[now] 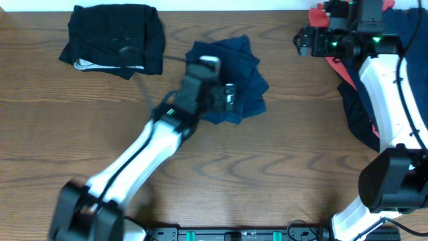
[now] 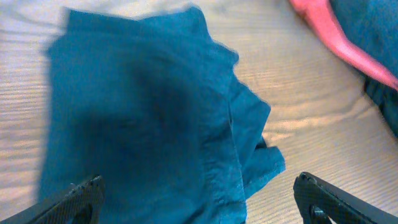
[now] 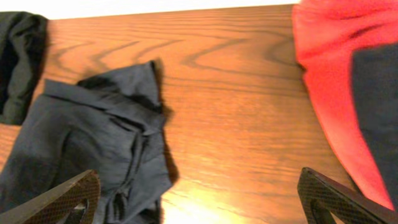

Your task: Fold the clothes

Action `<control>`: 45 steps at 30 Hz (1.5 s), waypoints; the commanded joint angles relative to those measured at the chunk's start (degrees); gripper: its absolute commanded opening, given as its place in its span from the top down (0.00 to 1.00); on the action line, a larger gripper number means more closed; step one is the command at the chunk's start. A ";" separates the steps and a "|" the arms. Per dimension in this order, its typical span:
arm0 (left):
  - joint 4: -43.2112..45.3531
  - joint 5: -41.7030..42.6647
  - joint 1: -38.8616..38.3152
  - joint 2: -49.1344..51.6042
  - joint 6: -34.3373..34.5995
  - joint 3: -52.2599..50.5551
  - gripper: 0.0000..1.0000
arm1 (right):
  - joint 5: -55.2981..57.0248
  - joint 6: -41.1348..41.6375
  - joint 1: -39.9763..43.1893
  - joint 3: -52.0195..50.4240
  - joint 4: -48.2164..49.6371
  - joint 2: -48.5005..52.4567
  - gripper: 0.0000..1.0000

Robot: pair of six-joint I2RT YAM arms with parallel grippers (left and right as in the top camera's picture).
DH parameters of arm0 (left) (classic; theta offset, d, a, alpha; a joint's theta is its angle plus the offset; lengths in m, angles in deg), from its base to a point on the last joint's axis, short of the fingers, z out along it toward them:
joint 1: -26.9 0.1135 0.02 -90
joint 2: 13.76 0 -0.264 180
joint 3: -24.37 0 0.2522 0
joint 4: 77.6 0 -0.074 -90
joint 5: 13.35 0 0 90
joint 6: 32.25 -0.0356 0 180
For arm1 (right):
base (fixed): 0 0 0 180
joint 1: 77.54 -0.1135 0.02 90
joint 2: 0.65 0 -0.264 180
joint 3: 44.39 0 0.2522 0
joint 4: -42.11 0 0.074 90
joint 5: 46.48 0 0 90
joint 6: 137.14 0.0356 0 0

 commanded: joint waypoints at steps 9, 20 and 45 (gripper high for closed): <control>-6.54 -3.17 -8.76 23.47 -8.46 25.18 0.02 | 0.42 -0.13 1.40 0.00 -1.75 0.15 0.01; -6.25 -7.34 -8.98 33.51 -8.48 29.57 0.02 | 0.81 -0.24 1.40 0.00 -1.70 0.15 0.01; -4.72 -10.40 -9.14 44.39 -16.46 29.55 0.16 | 0.81 -0.26 1.29 0.00 -1.70 0.15 0.01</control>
